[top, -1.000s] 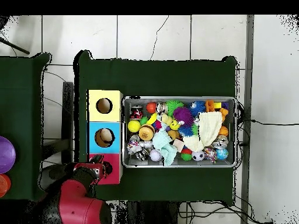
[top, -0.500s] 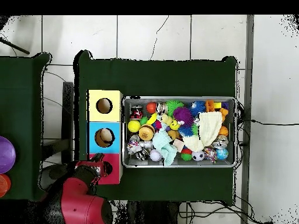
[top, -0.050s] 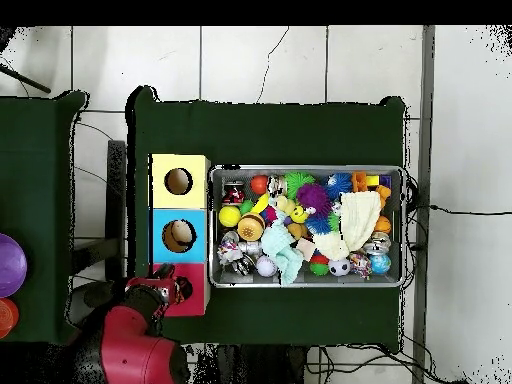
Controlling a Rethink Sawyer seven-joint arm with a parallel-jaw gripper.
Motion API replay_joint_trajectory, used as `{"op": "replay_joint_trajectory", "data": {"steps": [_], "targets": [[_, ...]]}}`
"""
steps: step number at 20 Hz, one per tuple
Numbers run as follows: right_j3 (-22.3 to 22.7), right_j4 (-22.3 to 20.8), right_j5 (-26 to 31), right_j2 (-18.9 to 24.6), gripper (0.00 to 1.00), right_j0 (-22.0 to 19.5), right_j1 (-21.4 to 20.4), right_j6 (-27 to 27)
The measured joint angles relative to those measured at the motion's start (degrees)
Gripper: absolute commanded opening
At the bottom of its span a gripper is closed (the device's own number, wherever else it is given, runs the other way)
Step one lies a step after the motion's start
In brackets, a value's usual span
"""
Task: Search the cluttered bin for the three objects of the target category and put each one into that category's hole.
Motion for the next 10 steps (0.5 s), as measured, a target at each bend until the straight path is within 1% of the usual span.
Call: {"op": "replay_joint_trajectory", "data": {"steps": [10], "targets": [[0.69, 1.11, -0.01, 0.03, 0.0, 0.19, 0.0, 0.0]]}}
